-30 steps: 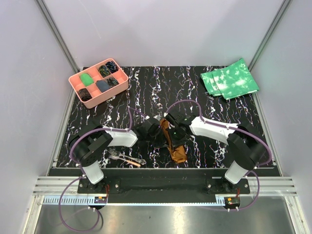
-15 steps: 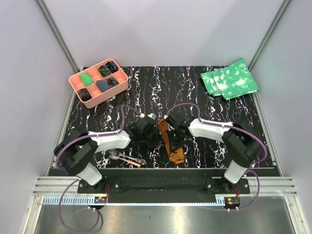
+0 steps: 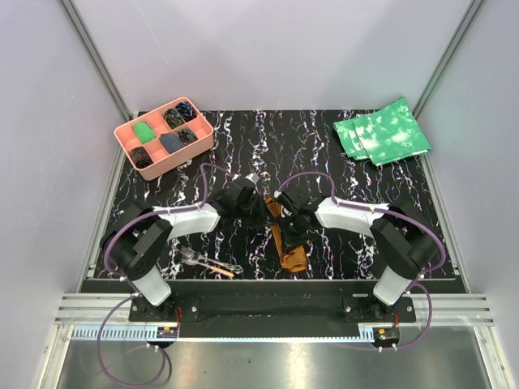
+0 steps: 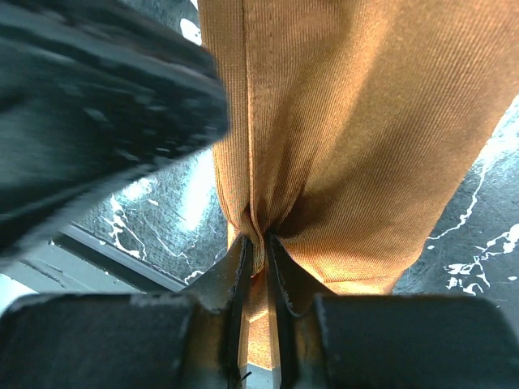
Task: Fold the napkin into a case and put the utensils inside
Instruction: Smooth out the smaller rectangle-folded napkin at the center of the board, then grasp the top corner of the smaller rectangle folded napkin from the folded napkin.
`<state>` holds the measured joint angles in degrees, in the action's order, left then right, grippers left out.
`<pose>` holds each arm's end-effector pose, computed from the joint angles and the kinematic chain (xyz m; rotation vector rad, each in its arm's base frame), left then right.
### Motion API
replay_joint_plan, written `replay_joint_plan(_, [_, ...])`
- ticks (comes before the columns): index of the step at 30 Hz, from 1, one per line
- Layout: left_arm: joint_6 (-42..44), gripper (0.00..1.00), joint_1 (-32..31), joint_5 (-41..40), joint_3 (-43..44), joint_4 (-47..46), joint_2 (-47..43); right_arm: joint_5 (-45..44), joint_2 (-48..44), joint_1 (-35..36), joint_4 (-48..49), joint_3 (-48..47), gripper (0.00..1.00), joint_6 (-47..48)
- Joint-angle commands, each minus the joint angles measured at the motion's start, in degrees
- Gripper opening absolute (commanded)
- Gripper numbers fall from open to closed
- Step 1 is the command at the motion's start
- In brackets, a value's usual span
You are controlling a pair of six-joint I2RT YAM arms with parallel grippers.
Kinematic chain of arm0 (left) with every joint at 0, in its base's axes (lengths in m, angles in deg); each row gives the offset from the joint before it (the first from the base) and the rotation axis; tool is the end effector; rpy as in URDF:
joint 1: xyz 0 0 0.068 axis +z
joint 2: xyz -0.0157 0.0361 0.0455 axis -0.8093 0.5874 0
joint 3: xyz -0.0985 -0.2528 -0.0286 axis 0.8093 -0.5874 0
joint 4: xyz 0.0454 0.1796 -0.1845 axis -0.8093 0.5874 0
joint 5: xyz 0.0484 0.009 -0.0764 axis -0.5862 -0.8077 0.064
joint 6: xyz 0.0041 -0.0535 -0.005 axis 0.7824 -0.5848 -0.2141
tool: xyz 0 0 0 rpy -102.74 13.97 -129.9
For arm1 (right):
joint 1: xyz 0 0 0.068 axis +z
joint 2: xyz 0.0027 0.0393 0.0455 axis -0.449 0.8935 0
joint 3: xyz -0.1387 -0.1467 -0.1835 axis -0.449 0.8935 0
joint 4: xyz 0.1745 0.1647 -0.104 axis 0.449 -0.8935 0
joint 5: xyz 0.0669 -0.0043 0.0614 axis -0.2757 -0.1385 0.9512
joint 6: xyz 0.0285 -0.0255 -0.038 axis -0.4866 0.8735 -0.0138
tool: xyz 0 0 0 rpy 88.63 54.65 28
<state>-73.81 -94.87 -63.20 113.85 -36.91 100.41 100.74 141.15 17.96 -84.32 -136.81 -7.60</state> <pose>0.2426 -0.2215 0.1630 -0.1951 2.5767 -1.0484 0.2149 0.2238 0.1519 -0.5599 2.8903 0.5677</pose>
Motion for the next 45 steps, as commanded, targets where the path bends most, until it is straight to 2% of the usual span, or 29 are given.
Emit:
replay_joint_plan(1, [-0.68, 0.07, -0.47, 3.34, 3.05, -4.51, 1.95, -0.73, 0.00, -0.43, 2.06, 1.76, 0.17, -0.23])
replay_joint_plan(8, [1.07, 0.04, -0.56, 2.46, 4.37, -1.88, 9.06, 0.32, -5.26, -2.01, 0.92, 2.38, 0.30, -1.46])
replay_joint_plan(12, [2.83, 0.03, -0.56, 1.94, 4.54, -2.67, 11.10, 1.02, -9.31, -2.98, -0.49, 2.73, 0.43, -2.51])
replay_joint_plan(15, [4.50, 0.03, -0.64, 1.23, 5.60, -2.49, 11.63, 1.81, -11.86, -3.25, -0.67, 3.26, 0.46, -3.66])
replay_joint_plan(17, [5.55, 0.03, -0.65, 0.44, 6.04, -2.23, 11.37, 2.60, -12.57, -3.42, 0.64, 4.22, 0.45, -4.44])
replay_joint_plan(22, [7.22, 0.04, -0.64, -0.79, 6.39, -0.82, 9.26, 2.35, -10.91, -4.21, 6.70, 10.01, 0.35, -6.38])
replay_joint_plan(25, [8.54, 0.11, -0.56, -1.14, 7.26, 0.66, 6.20, 1.38, -9.06, -4.48, 10.75, 13.00, 0.33, -7.26])
replay_joint_plan(27, [10.48, 0.22, -0.47, -2.02, 9.01, 3.38, 3.12, 0.85, -8.35, -4.74, 12.69, 13.71, 0.31, -7.44])
replay_joint_plan(28, [13.35, 0.31, 0.23, -3.76, 11.11, 7.05, 0.49, 1.29, -8.00, -5.09, 12.87, 13.02, 0.29, -7.44])
replay_joint_plan(30, [15.04, 0.33, 0.85, -6.23, 13.06, 10.93, -1.46, 1.55, -9.83, -5.27, 12.69, 11.97, 0.30, -7.70])
replay_joint_plan(33, [19.34, 0.34, 2.17, -9.22, 15.08, 14.55, -2.08, 1.38, -12.30, -6.32, 11.64, 9.78, 0.34, -7.97])
replay_joint_plan(35, [20.93, 0.31, 2.69, -11.33, 16.40, 17.35, -0.95, 1.73, -13.10, -7.11, 10.67, 8.54, 0.42, -7.88])
replay_joint_plan(38, [23.57, 0.29, 2.70, -12.83, 19.04, 19.47, 1.42, 1.99, -13.45, -9.13, 10.23, 6.25, 0.47, -7.44])
replay_joint_plan(43, [25.60, 0.28, 2.70, -13.09, 22.73, 20.27, 5.73, 3.13, -10.03, -12.29, 11.37, 1.59, 0.47, -7.70])
replay_joint_plan(45, [25.86, 0.28, 2.70, -13.18, 24.05, 20.62, 7.41, 4.01, -7.93, -13.61, 12.42, -0.24, 0.41, -8.14])
